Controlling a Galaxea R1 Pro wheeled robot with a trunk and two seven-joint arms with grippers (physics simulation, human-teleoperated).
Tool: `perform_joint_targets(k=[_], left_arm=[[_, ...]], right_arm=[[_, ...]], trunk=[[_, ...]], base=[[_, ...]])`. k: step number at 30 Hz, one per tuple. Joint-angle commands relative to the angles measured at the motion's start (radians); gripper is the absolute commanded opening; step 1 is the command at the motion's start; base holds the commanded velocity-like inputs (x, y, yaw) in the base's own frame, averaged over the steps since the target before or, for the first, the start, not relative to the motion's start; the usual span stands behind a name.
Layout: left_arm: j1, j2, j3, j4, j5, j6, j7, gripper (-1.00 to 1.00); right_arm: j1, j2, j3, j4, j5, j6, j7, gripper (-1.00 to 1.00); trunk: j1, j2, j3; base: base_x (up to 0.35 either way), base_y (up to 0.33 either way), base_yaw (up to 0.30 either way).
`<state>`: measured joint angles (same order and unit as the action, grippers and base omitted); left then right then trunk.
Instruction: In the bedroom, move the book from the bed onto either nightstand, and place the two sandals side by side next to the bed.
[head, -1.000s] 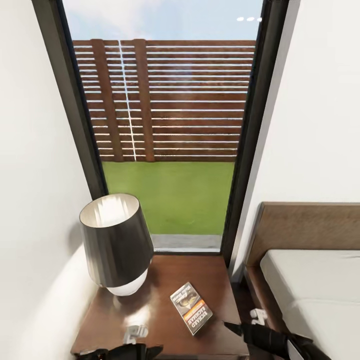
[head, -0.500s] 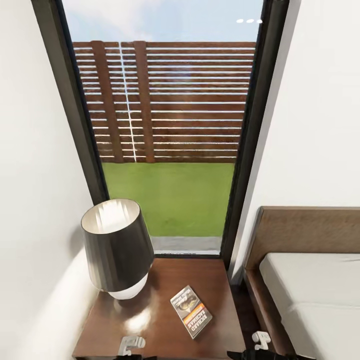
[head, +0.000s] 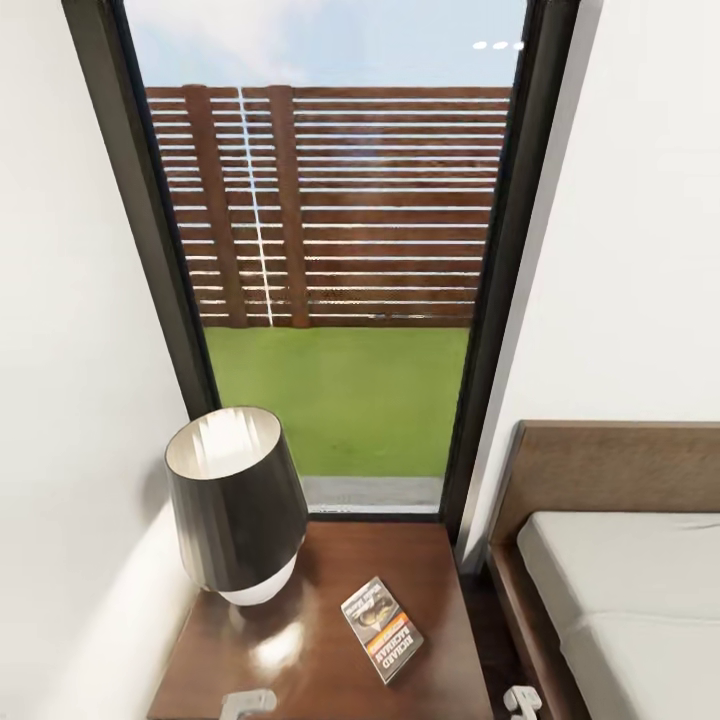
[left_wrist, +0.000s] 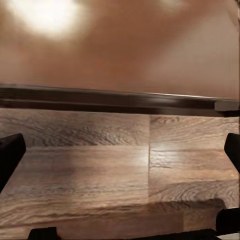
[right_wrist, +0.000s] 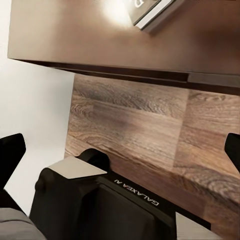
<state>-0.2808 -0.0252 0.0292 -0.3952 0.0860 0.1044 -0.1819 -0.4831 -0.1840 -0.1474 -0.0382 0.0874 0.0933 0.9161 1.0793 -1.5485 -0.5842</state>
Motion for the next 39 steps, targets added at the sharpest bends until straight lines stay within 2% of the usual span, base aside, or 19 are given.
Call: perform_joint_targets(k=[1,6,17,23,28,32,36,39], left_arm=[[0.000,-0.001,0.003,0.008,0.009,-0.017,0.037,1.00],[0.000,-0.002,0.003,0.053,0.011,-0.089,0.085,1.00],[0.001,-0.002,0.005,0.065,0.013,-0.095,0.090,1.00],[0.008,-0.002,0.005,0.130,0.013,-0.095,0.092,1.00],[0.010,-0.002,0.007,0.188,0.014,-0.095,0.092,1.00],[0.011,-0.002,0.008,0.265,0.015,-0.096,0.092,1.00],[0.012,-0.001,0.008,0.339,0.015,-0.113,0.090,1.00],[0.012,-0.002,0.008,0.364,0.017,-0.125,0.089,1.00]], right_arm=[[0.000,0.000,-0.009,-0.001,0.009,0.010,0.004,1.00],[0.000,0.000,-0.009,0.000,0.009,0.011,0.004,1.00],[0.000,-0.001,-0.009,0.001,0.009,0.011,0.005,1.00],[0.002,-0.003,-0.009,0.095,0.009,0.010,0.005,1.00],[0.008,-0.001,-0.009,0.116,0.009,0.012,0.005,1.00],[0.079,0.000,-0.009,0.119,0.009,0.012,0.004,1.00],[0.108,0.000,-0.009,0.120,0.009,0.011,0.003,1.00],[0.142,0.000,-0.009,0.120,0.009,0.011,0.003,1.00]], trunk=[[-0.004,0.007,0.002],[-0.023,0.042,0.018],[-0.065,0.119,0.052],[-0.088,0.161,0.071],[-0.108,0.196,0.087],[-0.123,0.224,0.099],[-0.138,0.252,0.112],[-0.146,0.266,0.118]], base=[[0.000,0.000,0.000],[0.000,0.000,0.000],[0.000,0.000,0.000],[0.000,0.000,0.000],[0.000,0.000,0.000],[0.000,0.000,0.000],[0.000,0.000,0.000],[0.000,0.000,0.000]])
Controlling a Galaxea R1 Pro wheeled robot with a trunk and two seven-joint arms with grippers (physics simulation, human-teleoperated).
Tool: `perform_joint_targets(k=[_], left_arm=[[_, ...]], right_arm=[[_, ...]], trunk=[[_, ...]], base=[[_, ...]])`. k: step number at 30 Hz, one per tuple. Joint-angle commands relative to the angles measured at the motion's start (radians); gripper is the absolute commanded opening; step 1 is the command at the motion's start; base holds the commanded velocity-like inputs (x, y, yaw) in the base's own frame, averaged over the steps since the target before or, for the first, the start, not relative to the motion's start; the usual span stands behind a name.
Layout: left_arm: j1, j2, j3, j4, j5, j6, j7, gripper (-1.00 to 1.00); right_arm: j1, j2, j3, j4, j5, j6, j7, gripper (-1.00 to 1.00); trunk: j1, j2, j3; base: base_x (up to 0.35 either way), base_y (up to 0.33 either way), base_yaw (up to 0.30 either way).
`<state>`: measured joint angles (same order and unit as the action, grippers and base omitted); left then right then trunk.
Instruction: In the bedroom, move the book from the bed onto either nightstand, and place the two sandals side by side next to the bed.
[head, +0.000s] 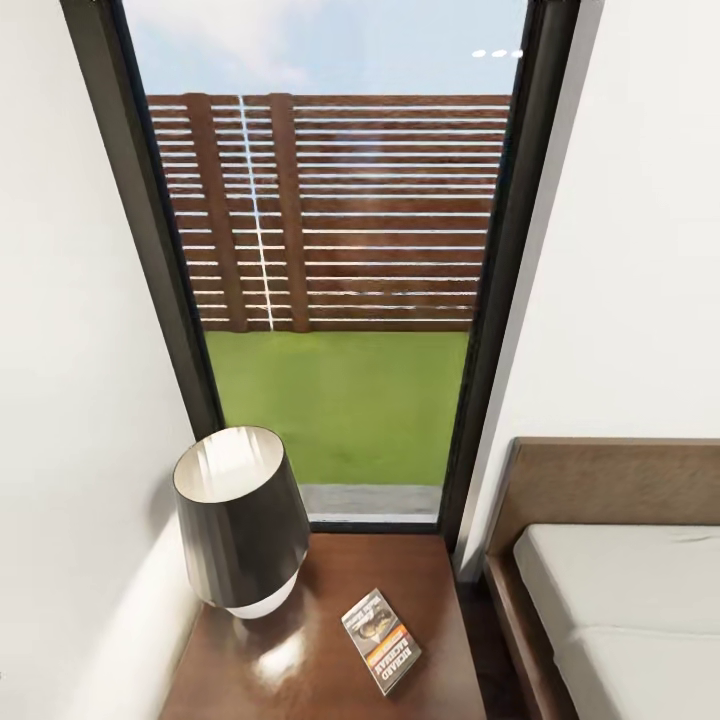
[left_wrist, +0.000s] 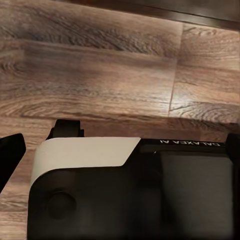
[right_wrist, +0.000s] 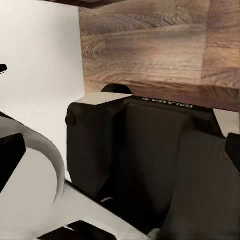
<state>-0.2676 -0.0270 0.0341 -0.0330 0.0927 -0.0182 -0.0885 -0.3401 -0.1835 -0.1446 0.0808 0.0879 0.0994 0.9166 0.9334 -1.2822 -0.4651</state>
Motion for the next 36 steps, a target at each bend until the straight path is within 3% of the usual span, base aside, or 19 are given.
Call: perform_joint_targets(k=[1,8,27,36], left_arm=[[0.000,0.000,0.003,0.006,0.010,-0.004,-0.005,1.00],[0.001,0.002,0.007,0.011,0.013,-0.008,-0.004,1.00],[0.001,0.005,0.006,0.012,0.009,-0.011,-0.004,1.00],[0.001,0.005,0.006,0.012,0.009,-0.011,-0.004,1.00]], right_arm=[[0.013,-0.001,-0.012,0.001,0.008,0.005,0.002,1.00],[0.038,0.004,-0.012,-0.001,0.006,0.005,0.002,1.00],[0.039,0.009,-0.012,-0.001,0.009,0.005,0.002,1.00],[0.039,0.043,-0.011,-0.001,0.007,0.004,0.002,1.00]], trunk=[[0.000,-0.001,-0.001],[0.000,-0.001,-0.001],[0.000,-0.001,-0.001],[0.000,-0.001,-0.001]], base=[[0.000,0.000,0.000],[0.000,0.000,0.000],[0.000,0.000,0.000],[0.000,0.000,0.000]])
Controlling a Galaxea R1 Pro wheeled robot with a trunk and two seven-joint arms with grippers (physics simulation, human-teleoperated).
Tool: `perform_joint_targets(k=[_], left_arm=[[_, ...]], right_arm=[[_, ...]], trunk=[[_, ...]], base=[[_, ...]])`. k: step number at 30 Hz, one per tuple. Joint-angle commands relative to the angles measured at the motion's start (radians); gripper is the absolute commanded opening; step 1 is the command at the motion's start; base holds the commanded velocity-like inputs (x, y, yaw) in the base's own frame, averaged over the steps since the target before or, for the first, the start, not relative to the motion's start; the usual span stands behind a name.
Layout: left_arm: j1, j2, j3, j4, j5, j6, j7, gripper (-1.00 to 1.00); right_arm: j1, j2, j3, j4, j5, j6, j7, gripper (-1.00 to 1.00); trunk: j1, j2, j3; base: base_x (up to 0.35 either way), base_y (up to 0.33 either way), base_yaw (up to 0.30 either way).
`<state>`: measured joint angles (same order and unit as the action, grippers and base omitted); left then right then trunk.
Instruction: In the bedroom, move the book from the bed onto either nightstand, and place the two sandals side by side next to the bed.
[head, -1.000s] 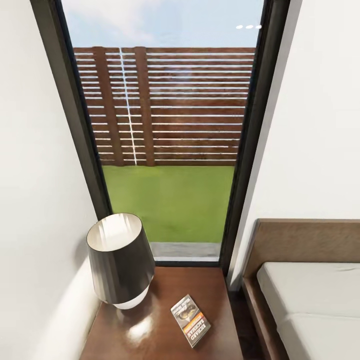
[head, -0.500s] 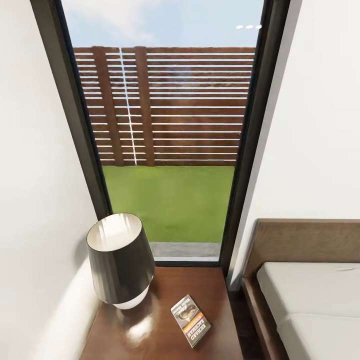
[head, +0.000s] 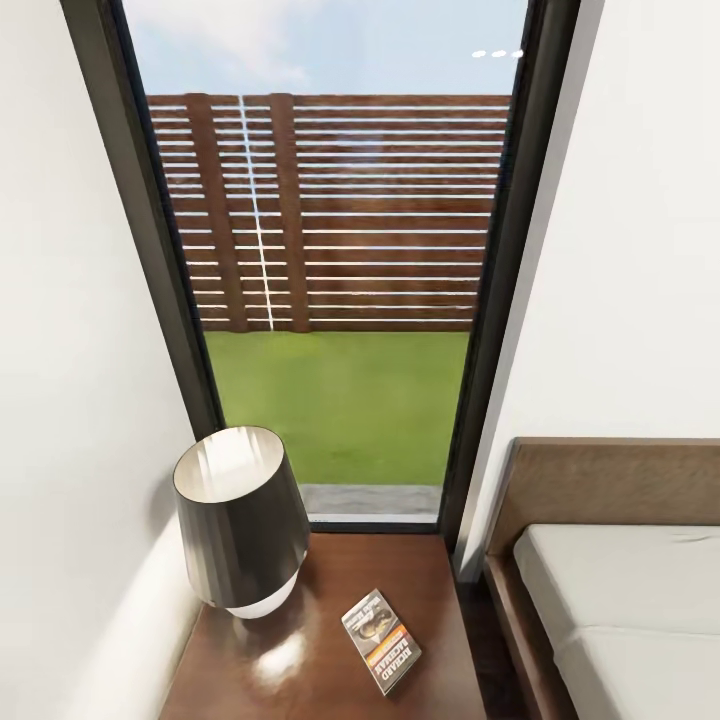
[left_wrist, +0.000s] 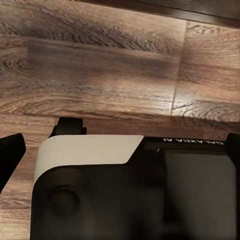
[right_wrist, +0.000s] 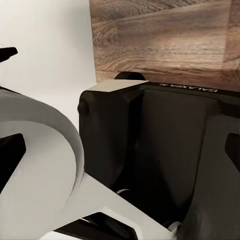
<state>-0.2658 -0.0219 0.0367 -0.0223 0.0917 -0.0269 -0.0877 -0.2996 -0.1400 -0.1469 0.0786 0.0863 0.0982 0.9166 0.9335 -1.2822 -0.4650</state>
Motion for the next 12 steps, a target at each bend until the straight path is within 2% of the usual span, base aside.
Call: perform_joint_targets(k=[1,12], left_arm=[[-0.001,0.000,0.003,0.001,0.010,-0.002,-0.004,1.00],[-0.001,0.000,0.002,0.002,0.010,-0.002,-0.004,1.00]], right_arm=[[-0.001,0.000,-0.009,0.001,0.009,0.005,0.002,1.00],[-0.001,0.000,-0.010,0.001,0.009,0.006,0.002,1.00]], trunk=[[0.000,-0.001,-0.001],[0.000,-0.001,-0.001]], base=[[0.000,0.000,0.000],[0.000,0.000,0.000]])
